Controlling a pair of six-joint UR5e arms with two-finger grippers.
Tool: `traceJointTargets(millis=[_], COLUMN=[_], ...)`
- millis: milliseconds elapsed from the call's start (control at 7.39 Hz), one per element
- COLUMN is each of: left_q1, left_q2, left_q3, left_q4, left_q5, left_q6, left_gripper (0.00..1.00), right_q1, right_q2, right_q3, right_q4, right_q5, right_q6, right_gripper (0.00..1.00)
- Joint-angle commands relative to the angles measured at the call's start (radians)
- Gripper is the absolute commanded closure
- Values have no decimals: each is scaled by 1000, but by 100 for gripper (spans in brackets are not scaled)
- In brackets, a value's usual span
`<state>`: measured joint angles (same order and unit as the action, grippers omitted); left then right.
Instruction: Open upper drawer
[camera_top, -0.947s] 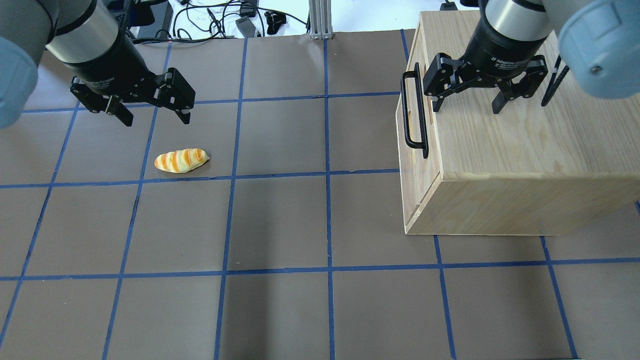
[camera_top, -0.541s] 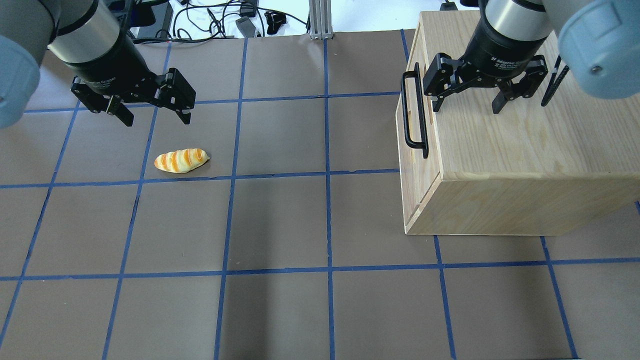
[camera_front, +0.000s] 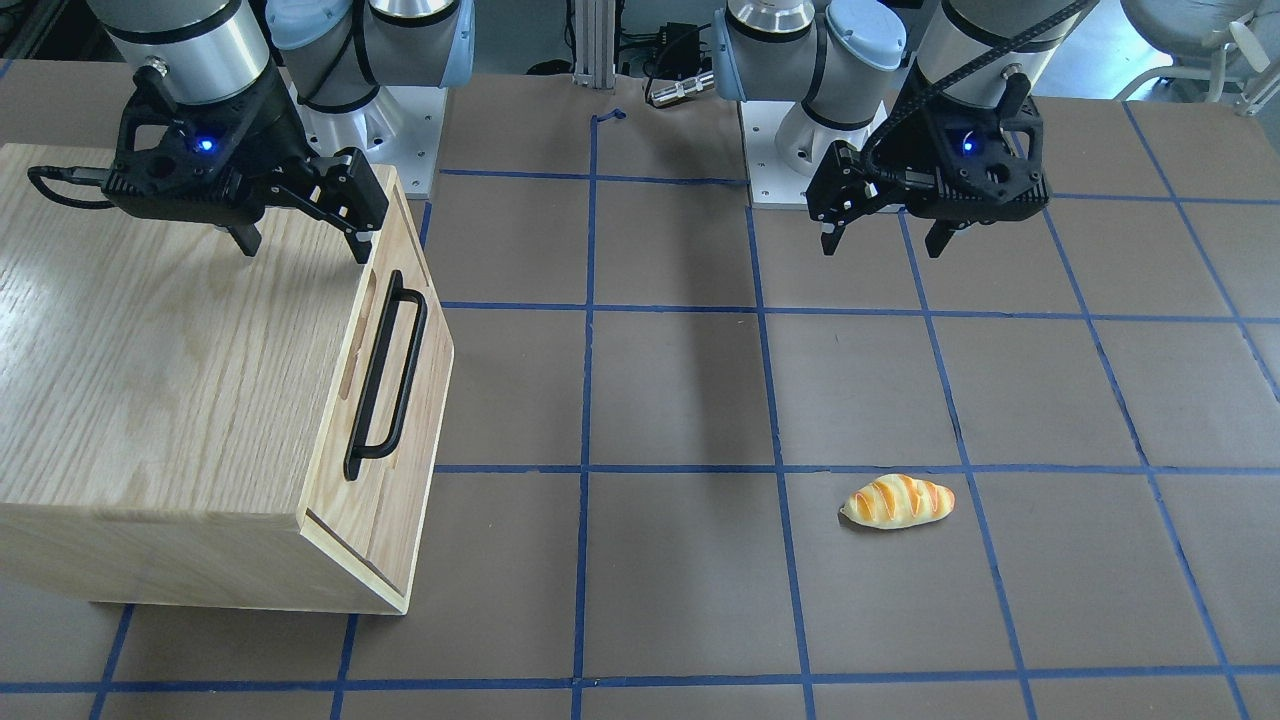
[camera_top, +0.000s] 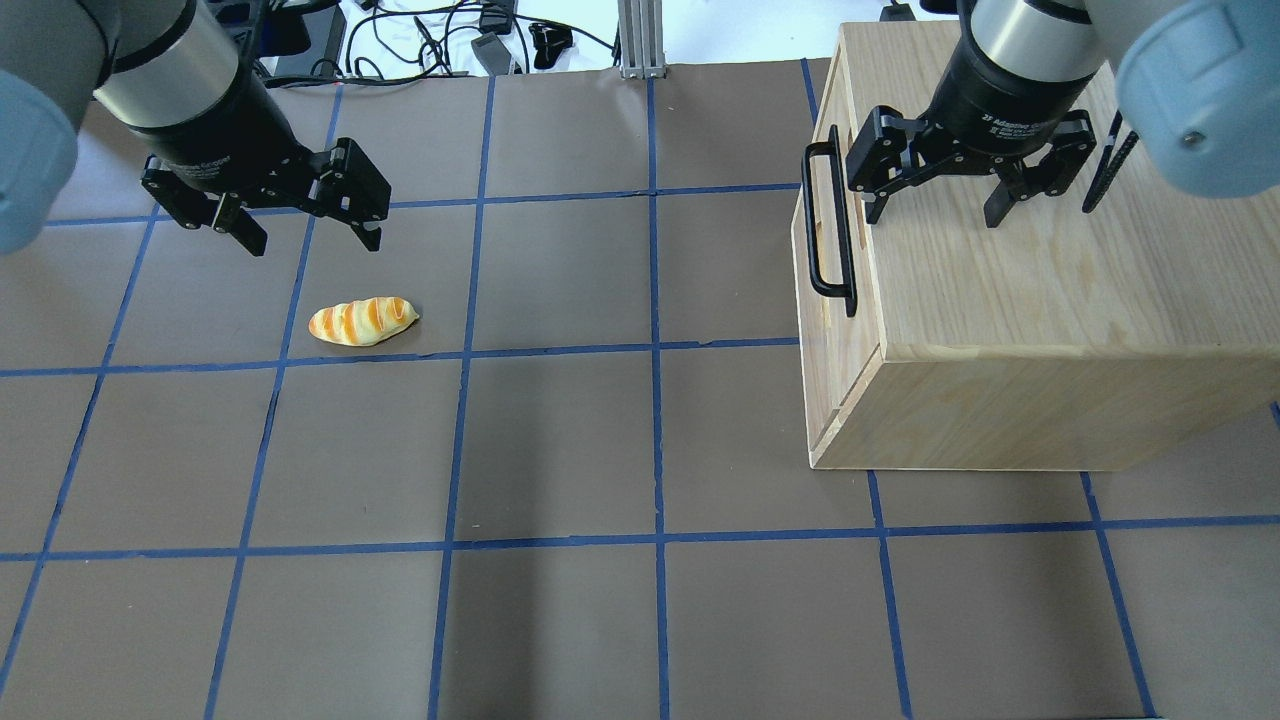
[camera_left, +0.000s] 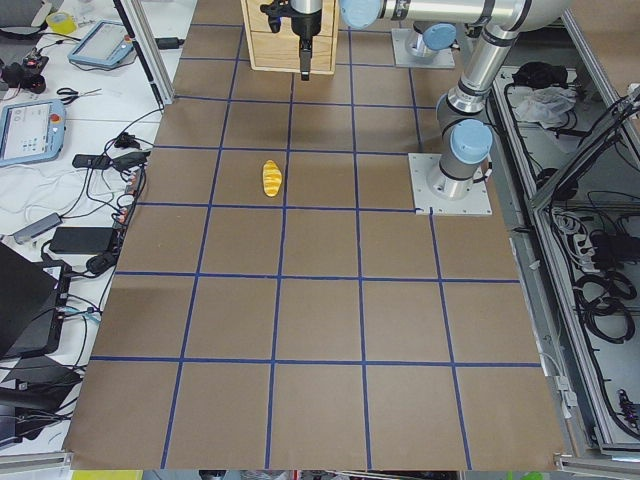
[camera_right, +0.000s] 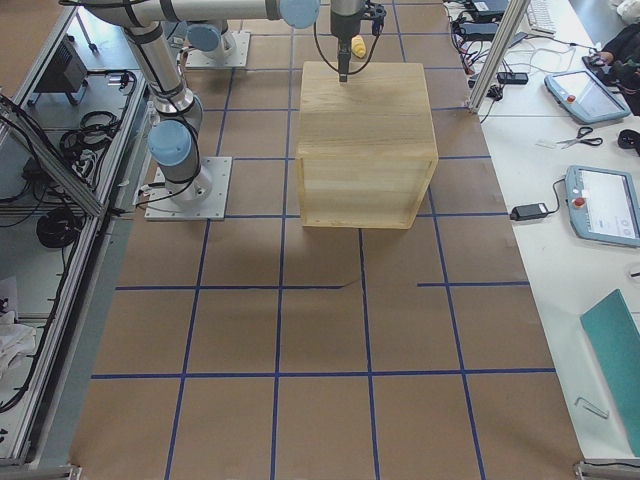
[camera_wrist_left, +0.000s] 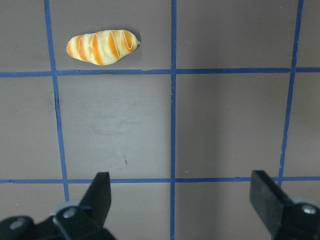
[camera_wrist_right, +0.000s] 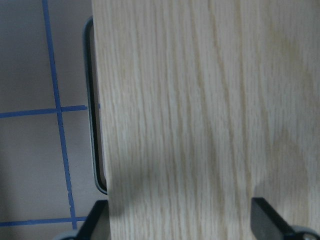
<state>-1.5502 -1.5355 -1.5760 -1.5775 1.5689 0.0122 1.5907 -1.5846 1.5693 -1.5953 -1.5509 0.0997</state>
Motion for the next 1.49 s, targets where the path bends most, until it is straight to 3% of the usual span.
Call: traceJointTargets(millis=[0, 271, 406, 541, 947, 1353], left_q1=[4, -8, -24, -56, -151, -273], left_q2=[-11, -34, -47, -61, -136, -225], left_q3=[11, 2, 4, 8, 4, 11], left_q4=[1, 25, 101, 135, 290, 419], left_q5=[8, -1, -33, -121, -135, -281], left_q6=[5, -10, -14, -65, -159, -389], left_gripper=[0, 0, 0, 0, 0, 0], right_q1=[0, 0, 0, 0, 0, 0], right_q2=[0, 0, 0, 0, 0, 0], right_q3=[0, 0, 0, 0, 0, 0], right_q4=[0, 0, 0, 0, 0, 0], right_q5=[0, 0, 0, 0, -1, -1], right_q6=[0, 0, 0, 0, 0, 0], right_gripper=[0, 0, 0, 0, 0, 0])
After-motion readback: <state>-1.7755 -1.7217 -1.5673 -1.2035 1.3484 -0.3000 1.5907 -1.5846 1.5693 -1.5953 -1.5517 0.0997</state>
